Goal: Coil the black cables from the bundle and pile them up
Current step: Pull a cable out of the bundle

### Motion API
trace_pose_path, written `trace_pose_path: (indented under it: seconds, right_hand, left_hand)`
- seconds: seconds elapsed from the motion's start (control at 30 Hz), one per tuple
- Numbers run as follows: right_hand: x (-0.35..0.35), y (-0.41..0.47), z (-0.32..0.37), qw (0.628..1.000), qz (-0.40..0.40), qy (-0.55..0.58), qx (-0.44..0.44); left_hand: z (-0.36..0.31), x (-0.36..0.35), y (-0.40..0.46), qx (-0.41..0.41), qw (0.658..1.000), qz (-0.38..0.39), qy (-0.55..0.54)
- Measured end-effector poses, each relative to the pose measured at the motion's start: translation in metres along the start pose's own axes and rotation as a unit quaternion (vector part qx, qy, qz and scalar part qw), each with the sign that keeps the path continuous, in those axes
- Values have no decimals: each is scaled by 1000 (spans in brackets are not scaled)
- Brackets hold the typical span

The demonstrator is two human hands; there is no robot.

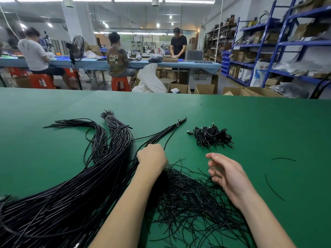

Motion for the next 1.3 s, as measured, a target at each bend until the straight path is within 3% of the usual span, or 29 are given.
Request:
trace_pose_path:
  seconds: [0.1,0.23,0.3,0.37,0.43,0.5,0.7,0.93,1.0,1.13,1.2,1.3]
  right_hand:
    - [-2,-1,2,1000,4,-17,8]
    - [-20,-8,19,989,41,-128,64]
    - [-37,-15,27,963,94,-232,102]
    - [-57,-23,27,932,165,-299,121]
    - [-73,-30,25,932,221,-263,117]
    - [-78,-31,27,952,216,-187,110]
    - [-55,-20,41,990,124,19,68]
    - [-23,-10,49,984,29,157,84]
    - [-13,-9,49,987,6,141,81]
    - [-11,-10,44,998,-10,-7,66]
    - [-24,-12,39,996,36,-75,42]
    - [-47,-19,28,974,165,-155,-14]
  left_hand:
    - [-2,4,-4,-9,999,39,-33]
    - [3,14,0,-14,968,106,-227]
    - [-1,20,-2,-21,910,157,-383]
    - [-10,22,-3,-21,818,202,-538]
    - [-21,25,-8,-30,744,229,-628]
    - [-29,25,-14,-58,715,248,-651]
    - [-30,29,-13,-133,780,226,-568]
    - [-30,29,-27,-283,762,339,-473]
    - [-34,31,-28,-297,765,325,-470]
    - [-40,35,-19,-215,765,220,-566]
    - [-42,36,-16,-183,734,187,-628]
    - [-45,38,-14,-158,700,154,-679]
Point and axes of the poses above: each hand's wrist, its own y-axis towards the middle knuckle, its own x-axis out of the back of the hand, z = x × y, the point moved 4 cm from there along y, towards the middle knuckle, and after that the axes turned 1 degree about y, right-handed, at the moved point
